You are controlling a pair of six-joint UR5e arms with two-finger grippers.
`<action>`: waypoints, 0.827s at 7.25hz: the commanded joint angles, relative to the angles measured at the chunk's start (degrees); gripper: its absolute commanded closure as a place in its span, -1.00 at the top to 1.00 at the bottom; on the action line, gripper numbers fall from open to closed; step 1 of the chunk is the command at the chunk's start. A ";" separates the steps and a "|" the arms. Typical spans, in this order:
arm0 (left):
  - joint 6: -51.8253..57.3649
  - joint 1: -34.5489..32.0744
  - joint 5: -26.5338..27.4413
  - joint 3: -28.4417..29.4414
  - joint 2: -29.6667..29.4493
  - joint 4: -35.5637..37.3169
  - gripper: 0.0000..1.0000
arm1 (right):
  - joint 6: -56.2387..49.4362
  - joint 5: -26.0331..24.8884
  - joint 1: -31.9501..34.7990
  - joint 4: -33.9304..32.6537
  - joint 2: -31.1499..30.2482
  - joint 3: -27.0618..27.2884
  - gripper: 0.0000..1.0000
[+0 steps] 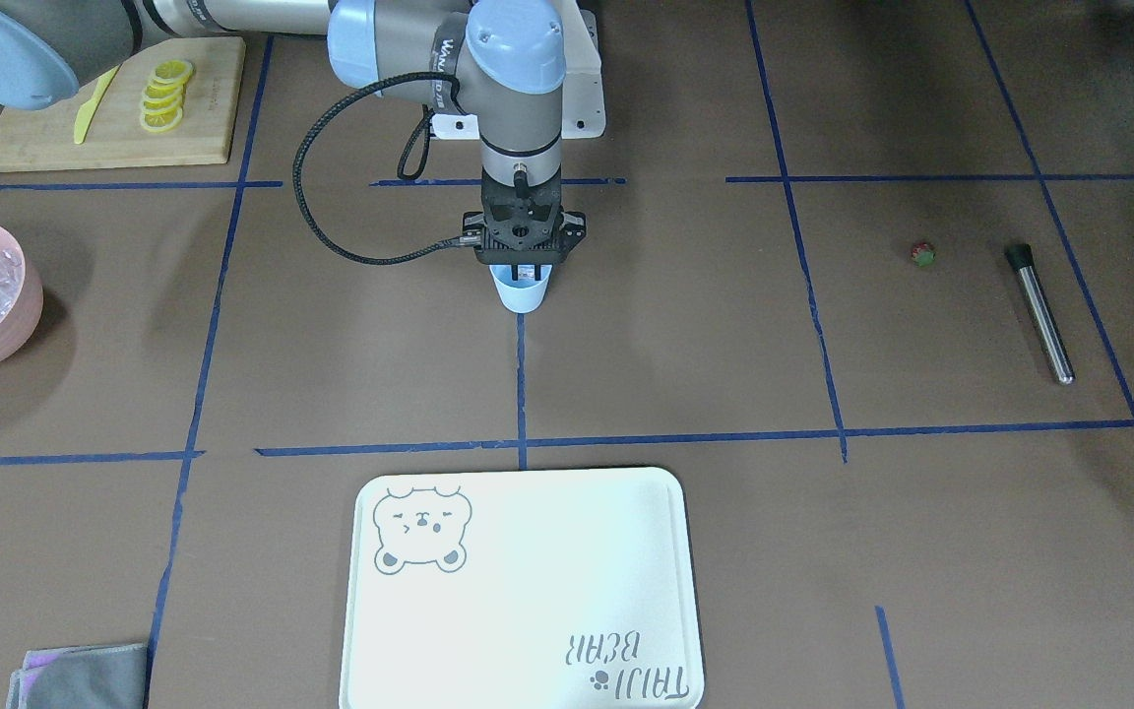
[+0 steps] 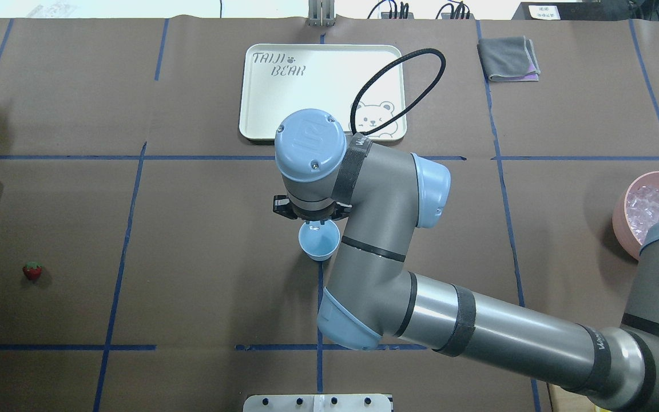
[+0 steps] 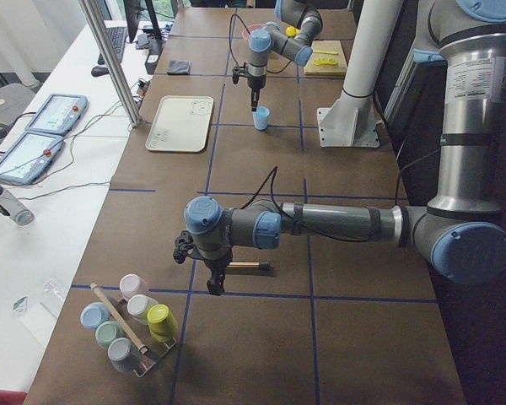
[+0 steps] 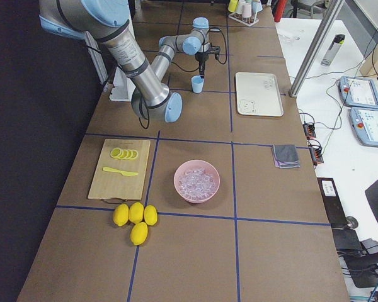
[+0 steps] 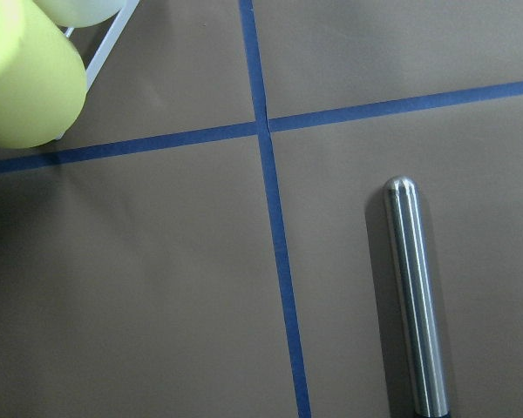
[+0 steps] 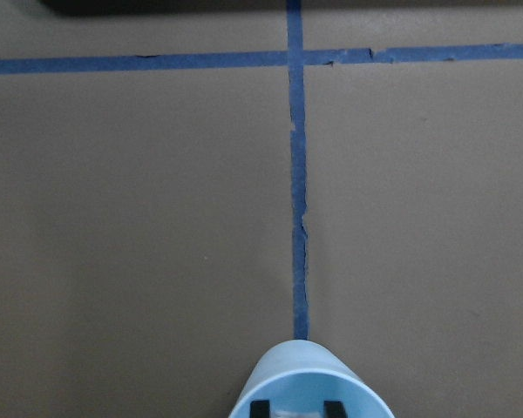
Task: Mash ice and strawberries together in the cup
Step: 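Open the right gripper to drop the ice cube into the cup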
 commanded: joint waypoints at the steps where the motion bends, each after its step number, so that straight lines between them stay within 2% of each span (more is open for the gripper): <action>1: 0.00 0.04 0.00 0.06 0.00 0.10 1.00 | 0.07 -0.05 -0.96 -0.02 -0.74 0.06 0.98; 4: 0.00 0.04 0.00 -0.02 0.00 -0.08 1.00 | -0.02 0.39 -1.05 -0.02 -0.74 1.19 0.99; 6: 0.00 0.04 0.00 0.06 0.00 -0.08 1.00 | -1.33 2.49 2.26 -1.50 -1.87 5.31 0.99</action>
